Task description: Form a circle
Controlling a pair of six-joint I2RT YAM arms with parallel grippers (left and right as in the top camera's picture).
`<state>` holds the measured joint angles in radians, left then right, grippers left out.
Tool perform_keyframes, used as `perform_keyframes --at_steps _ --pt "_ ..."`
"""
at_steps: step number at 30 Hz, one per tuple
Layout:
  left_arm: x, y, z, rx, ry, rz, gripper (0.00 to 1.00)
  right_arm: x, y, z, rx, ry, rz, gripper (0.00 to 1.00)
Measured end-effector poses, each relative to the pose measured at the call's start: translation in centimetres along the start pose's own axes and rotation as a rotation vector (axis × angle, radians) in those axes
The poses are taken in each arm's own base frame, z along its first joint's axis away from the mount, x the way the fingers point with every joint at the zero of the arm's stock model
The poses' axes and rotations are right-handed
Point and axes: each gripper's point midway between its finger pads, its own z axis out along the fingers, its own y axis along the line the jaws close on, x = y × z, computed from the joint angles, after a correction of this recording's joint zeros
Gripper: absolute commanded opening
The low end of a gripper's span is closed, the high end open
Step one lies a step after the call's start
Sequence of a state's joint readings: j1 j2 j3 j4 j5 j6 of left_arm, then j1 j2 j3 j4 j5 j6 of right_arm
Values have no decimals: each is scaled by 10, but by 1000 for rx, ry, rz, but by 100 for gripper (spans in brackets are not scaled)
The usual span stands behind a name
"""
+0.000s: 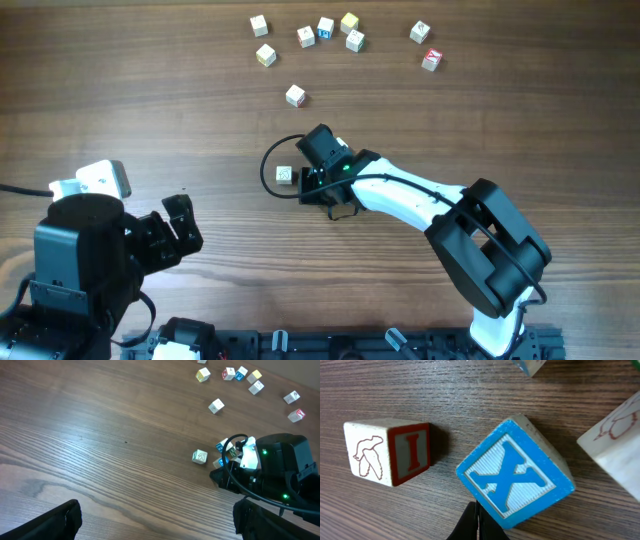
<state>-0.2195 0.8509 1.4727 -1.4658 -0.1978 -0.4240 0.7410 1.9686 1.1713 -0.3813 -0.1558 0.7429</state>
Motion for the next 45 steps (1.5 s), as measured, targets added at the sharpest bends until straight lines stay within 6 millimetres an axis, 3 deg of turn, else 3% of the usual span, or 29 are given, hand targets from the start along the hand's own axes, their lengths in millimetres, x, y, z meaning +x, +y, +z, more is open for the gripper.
perform_keyframes --at_steps 27,45 --pt "0 0 0 0 0 0 100 -3 -2 -1 13 -18 21 5" --pt "0 0 0 0 0 0 100 -4 0 -7 9 -23 -68 5"
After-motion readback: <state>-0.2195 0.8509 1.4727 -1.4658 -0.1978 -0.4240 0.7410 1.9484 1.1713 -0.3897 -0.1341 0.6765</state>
